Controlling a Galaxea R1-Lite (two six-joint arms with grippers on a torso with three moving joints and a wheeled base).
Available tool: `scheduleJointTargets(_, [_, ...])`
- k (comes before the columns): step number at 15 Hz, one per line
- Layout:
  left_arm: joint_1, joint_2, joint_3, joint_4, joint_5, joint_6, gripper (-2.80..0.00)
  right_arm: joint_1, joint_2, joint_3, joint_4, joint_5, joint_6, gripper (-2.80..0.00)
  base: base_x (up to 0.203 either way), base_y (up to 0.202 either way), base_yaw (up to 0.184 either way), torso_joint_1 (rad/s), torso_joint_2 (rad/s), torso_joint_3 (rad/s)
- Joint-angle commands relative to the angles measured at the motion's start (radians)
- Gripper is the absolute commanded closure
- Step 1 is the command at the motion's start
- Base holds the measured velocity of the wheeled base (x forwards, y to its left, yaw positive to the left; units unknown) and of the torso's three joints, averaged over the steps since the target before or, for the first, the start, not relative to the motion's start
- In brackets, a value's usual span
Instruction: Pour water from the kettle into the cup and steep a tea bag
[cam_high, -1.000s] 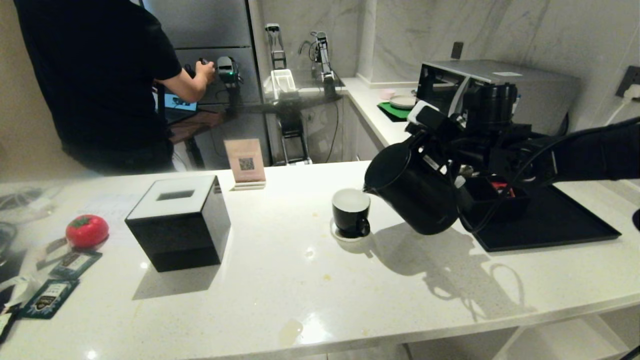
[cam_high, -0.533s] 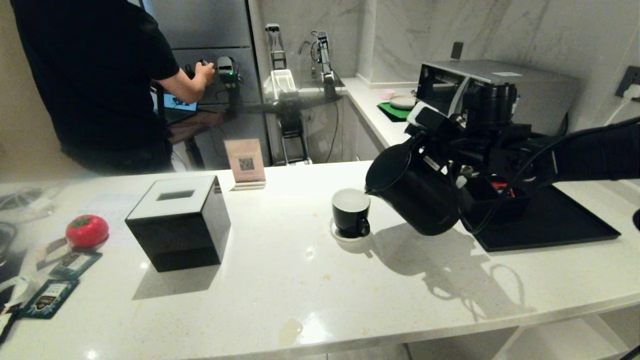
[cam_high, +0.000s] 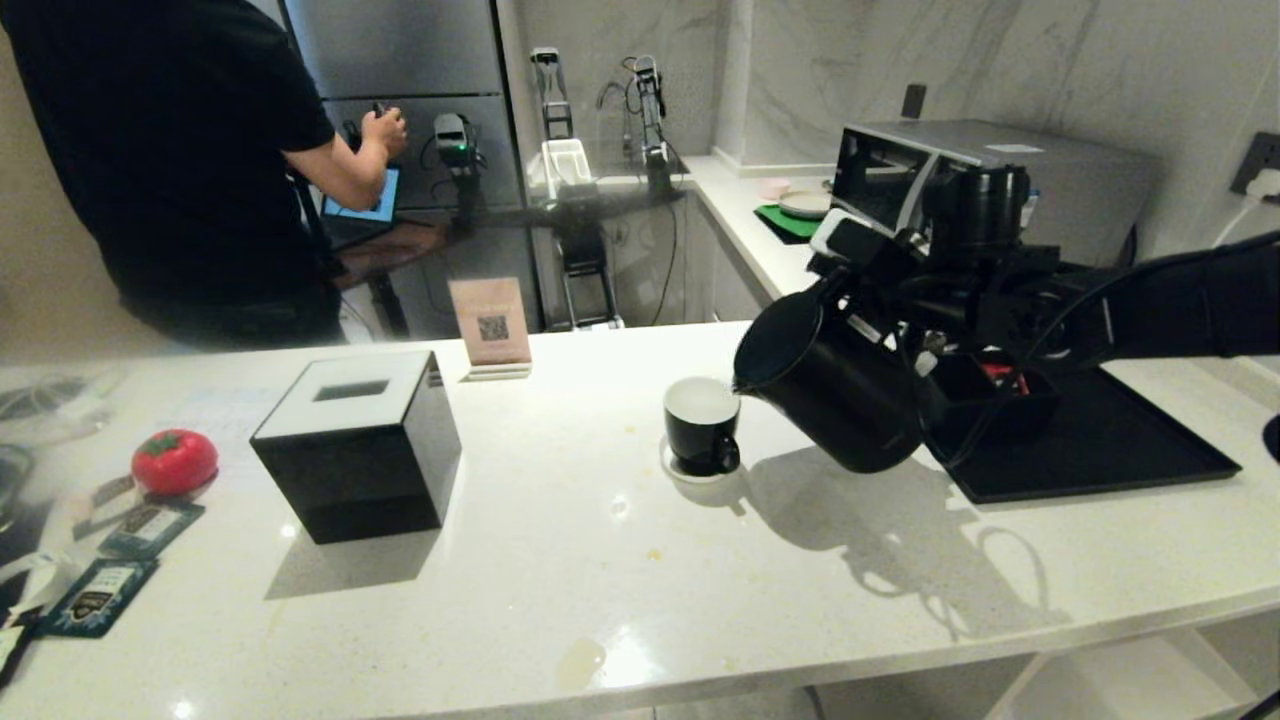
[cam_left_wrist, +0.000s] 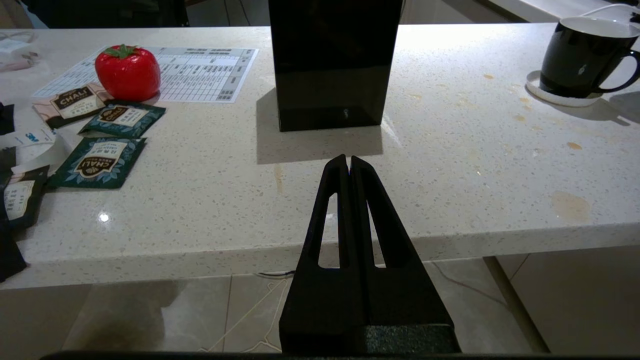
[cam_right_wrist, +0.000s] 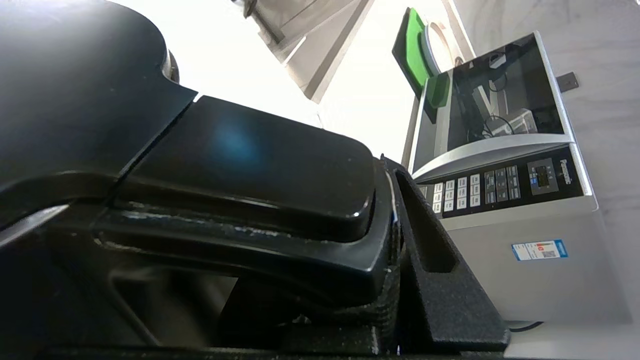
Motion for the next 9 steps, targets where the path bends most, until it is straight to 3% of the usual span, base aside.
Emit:
scheduleJointTargets(1, [0.0, 0.0, 0.0, 0.0, 0.0, -0.001, 0.0, 0.0, 0.003, 0.0, 0.0, -0.001, -0.011, 0.0, 0.0, 0.0, 0.0, 0.0, 0.0, 0.0])
scheduleJointTargets(9, [0.0, 0.0, 0.0, 0.0, 0.0, -0.001, 0.0, 0.01, 0.014, -0.011, 0.026, -0.022, -0.034, 0.0, 0.0, 0.0, 0.0, 0.0, 0.0, 0.0])
